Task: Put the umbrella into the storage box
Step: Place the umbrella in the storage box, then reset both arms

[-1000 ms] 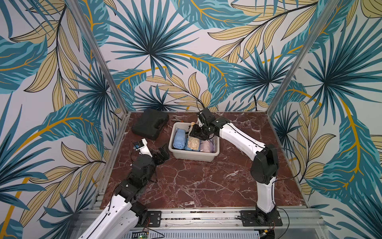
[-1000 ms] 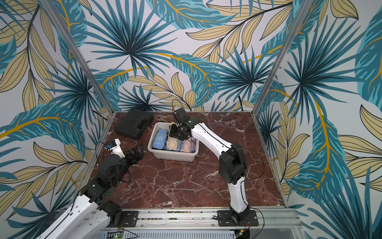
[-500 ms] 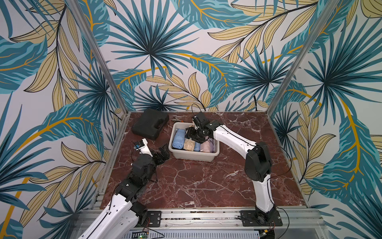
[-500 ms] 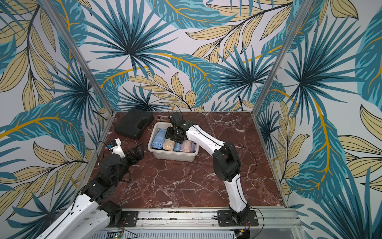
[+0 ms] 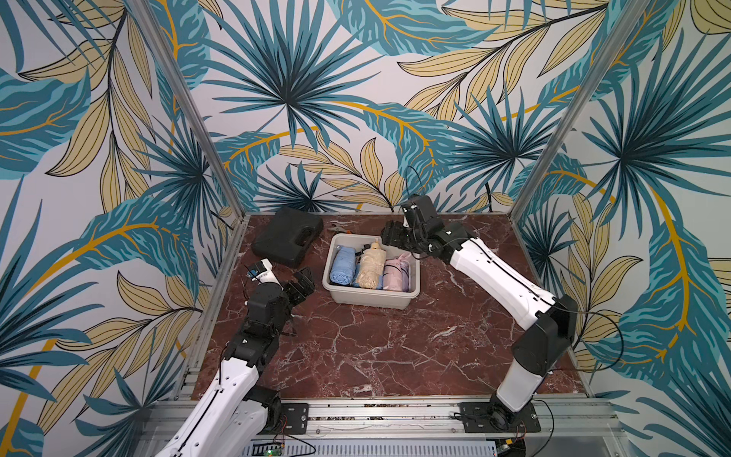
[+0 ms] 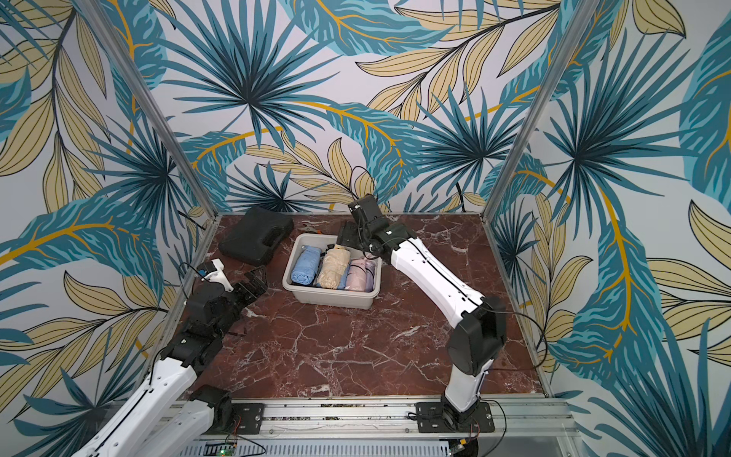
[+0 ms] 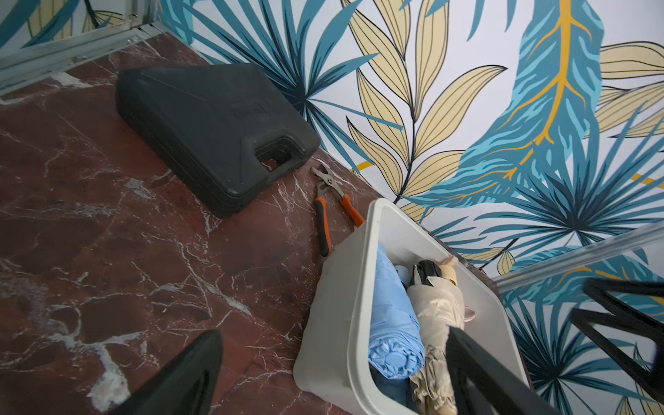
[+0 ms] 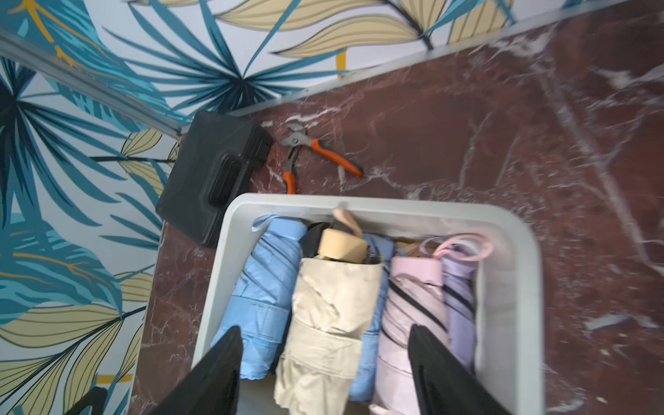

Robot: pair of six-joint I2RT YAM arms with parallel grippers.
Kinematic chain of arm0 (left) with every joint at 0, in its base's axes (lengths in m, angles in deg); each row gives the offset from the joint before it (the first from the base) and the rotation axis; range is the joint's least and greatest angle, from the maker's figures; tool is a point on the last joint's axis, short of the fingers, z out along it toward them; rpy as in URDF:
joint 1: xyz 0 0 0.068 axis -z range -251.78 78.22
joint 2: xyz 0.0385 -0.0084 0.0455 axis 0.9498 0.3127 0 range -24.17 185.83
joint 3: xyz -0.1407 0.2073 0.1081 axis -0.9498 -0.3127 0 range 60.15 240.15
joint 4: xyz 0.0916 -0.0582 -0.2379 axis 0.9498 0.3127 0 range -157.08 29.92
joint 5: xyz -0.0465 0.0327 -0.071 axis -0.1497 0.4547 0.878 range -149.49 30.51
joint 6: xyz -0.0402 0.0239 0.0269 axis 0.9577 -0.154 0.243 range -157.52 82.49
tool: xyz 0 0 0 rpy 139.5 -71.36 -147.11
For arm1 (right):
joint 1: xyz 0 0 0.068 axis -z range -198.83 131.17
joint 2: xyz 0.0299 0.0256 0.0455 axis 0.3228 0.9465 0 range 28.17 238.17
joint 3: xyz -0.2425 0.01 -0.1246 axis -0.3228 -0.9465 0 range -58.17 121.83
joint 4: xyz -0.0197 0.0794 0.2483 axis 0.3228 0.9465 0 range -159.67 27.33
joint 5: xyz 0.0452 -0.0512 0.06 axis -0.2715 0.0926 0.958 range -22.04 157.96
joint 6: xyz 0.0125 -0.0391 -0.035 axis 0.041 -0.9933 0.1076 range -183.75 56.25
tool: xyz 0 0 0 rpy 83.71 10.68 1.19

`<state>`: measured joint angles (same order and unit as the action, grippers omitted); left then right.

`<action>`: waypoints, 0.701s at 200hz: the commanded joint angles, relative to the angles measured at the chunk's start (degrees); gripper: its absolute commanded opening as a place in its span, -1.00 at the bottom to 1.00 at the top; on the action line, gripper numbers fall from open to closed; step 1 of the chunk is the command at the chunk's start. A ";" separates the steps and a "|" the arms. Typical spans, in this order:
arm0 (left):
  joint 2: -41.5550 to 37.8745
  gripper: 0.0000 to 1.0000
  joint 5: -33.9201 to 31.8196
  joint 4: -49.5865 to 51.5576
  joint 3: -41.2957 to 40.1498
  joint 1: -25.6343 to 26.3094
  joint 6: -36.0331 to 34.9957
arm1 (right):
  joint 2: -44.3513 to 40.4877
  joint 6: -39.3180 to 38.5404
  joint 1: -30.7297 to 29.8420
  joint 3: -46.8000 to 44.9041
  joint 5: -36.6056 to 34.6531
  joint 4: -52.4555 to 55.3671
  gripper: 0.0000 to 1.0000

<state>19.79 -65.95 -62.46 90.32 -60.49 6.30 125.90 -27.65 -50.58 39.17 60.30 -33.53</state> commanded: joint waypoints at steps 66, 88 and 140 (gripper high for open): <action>10.68 1.00 -2.94 -13.64 1.29 -10.10 -15.48 | -22.67 -16.00 14.41 -37.14 -16.77 -17.47 0.77; 15.20 1.00 -3.95 -18.14 1.20 -10.74 -19.95 | -21.08 -19.31 17.06 -44.90 -20.33 -27.93 0.98; 25.24 1.00 -4.06 -21.17 2.32 -11.50 -31.51 | -15.27 -26.94 20.31 -55.34 -24.96 -54.57 0.99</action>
<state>42.22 -68.37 -80.12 90.76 -71.11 -18.12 109.77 -48.28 -31.06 -13.92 37.90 -69.70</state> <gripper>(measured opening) 0.997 0.993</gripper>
